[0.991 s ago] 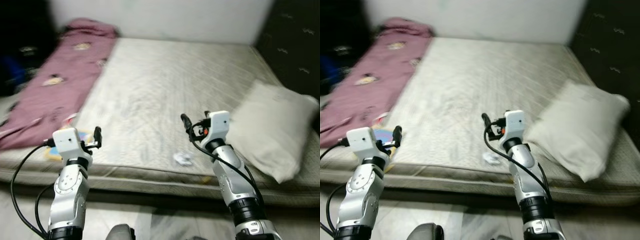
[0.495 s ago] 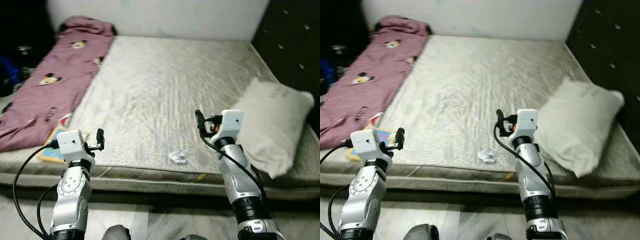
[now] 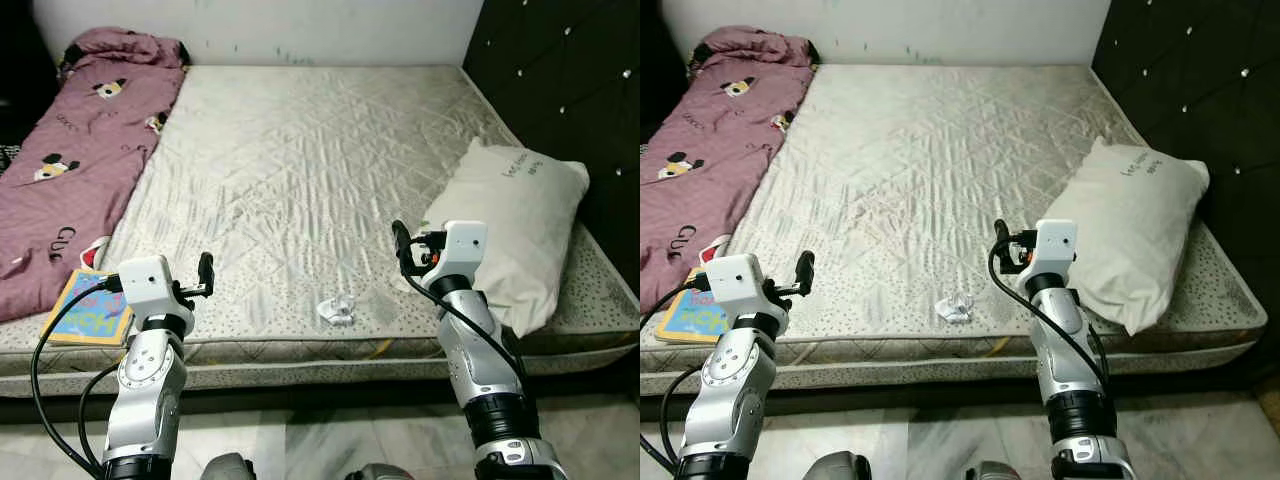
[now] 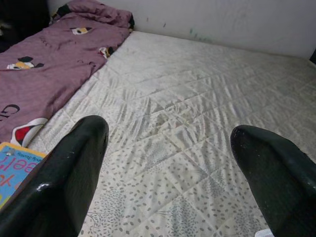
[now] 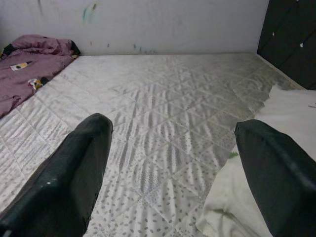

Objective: Clean up the room

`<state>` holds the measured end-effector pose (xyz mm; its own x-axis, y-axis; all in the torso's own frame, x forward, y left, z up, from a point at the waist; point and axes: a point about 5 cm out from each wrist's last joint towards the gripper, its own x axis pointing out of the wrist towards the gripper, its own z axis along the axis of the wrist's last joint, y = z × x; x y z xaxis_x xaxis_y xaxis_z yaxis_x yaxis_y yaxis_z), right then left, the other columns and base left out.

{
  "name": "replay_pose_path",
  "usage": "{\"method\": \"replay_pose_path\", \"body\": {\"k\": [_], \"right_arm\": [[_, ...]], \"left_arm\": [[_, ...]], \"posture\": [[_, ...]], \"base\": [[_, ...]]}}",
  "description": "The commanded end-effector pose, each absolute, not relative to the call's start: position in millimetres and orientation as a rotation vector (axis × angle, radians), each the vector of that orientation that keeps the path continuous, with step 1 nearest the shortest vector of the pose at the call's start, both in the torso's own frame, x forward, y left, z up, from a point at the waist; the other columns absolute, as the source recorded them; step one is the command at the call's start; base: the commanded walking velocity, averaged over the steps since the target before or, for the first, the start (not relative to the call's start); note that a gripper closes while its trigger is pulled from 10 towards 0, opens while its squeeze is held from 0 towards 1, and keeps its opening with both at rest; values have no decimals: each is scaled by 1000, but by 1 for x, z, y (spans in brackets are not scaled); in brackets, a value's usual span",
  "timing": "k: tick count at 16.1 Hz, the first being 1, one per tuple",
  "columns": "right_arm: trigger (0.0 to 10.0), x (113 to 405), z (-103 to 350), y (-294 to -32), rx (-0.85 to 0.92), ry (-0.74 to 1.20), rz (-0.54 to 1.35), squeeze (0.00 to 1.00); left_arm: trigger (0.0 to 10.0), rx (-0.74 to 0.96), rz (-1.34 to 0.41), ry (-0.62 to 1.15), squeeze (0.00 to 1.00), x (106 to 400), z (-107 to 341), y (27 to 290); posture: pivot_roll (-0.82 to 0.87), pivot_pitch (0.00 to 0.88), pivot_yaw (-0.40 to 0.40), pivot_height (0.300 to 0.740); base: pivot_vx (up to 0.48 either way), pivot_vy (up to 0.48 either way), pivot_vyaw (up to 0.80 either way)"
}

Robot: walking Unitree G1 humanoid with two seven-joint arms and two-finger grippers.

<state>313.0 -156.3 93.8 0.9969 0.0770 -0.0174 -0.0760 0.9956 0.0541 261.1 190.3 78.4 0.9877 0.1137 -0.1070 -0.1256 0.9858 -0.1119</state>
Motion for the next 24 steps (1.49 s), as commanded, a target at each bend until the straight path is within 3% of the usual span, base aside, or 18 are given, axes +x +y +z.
{"method": "replay_pose_path", "body": {"k": [1, 10, 18, 22, 24], "right_arm": [[10000, 315, 98, -156, 51, 12, 85, 0], [10000, 316, 101, -154, 34, -6, 96, 0], [10000, 316, 101, -157, 9, -13, 93, 0], [10000, 316, 101, -157, 5, -9, 93, 0], [10000, 316, 100, -154, 2, 3, 102, 0]], "left_arm": [[10000, -121, 119, 91, 0, 261, 80, 191], [10000, -128, 110, 92, 0, 261, 80, 190], [10000, -41, 28, 80, 0, 262, 86, 186], [10000, 8, 100, 92, 0, 261, 84, 188], [10000, -103, 100, 123, 0, 262, 83, 186]], "posture": [[-47, 0, -21, 740], [-49, 0, -20, 740], [-46, 0, -19, 740], [-45, 0, -16, 740], [-40, 0, -19, 740]], "base": [[319, 0, 0], [370, 0, 0], [0, 0, 0], [0, 0, 0], [0, 0, 0]]}}
